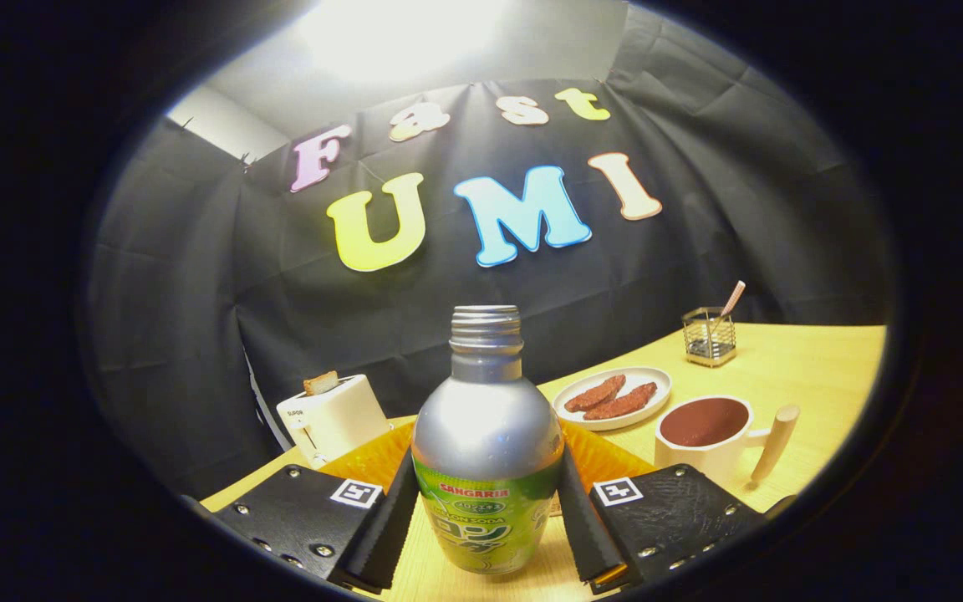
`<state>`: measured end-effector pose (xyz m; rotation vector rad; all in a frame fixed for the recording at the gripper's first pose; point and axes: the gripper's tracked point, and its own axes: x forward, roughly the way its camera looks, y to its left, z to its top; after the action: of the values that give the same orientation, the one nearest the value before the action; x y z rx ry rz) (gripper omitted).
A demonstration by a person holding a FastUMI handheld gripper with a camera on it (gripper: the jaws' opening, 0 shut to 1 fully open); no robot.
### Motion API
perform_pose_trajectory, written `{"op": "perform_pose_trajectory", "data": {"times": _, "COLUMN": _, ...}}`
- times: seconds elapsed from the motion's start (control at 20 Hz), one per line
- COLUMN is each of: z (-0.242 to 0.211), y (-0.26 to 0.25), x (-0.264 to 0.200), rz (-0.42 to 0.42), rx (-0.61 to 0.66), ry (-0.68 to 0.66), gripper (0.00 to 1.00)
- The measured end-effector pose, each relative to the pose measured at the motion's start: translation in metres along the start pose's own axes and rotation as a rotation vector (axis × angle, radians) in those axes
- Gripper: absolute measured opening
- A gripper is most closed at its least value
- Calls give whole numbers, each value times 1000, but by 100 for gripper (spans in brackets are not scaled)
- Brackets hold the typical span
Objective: Take the bottle from table, then pour the juice into the cup, finally place the bottle on the coaster
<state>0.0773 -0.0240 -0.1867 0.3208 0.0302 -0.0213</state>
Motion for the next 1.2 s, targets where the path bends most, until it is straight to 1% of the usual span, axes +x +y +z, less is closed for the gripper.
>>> {"op": "perform_pose_trajectory", "data": {"times": 0.15, "z": 0, "y": -1, "x": 1, "rz": 16, "rx": 72, "ry": 24, "gripper": 77}}
{"op": "perform_pose_trajectory", "data": {"times": 0.35, "z": 8, "y": 8, "x": 2, "rz": 79, "rx": 185, "ry": 12, "gripper": 77}}
{"op": "perform_pose_trajectory", "data": {"times": 0.45, "z": 9, "y": 7, "x": 2, "rz": 95, "rx": 228, "ry": 4, "gripper": 77}}
{"op": "perform_pose_trajectory", "data": {"times": 0.6, "z": 12, "y": 9, "x": 1, "rz": 130, "rx": 348, "ry": -2, "gripper": 77}}
{"op": "perform_pose_trajectory", "data": {"times": 0.9, "z": 19, "y": -2, "x": -1, "rz": 134, "rx": 503, "ry": -37, "gripper": 77}}
{"op": "perform_pose_trajectory", "data": {"times": 1.0, "z": 21, "y": -8, "x": 0, "rz": 126, "rx": 573, "ry": -47, "gripper": 77}}
{"op": "perform_pose_trajectory", "data": {"times": 1.2, "z": 30, "y": -18, "x": -5, "rz": 149, "rx": 734, "ry": -83, "gripper": 77}}
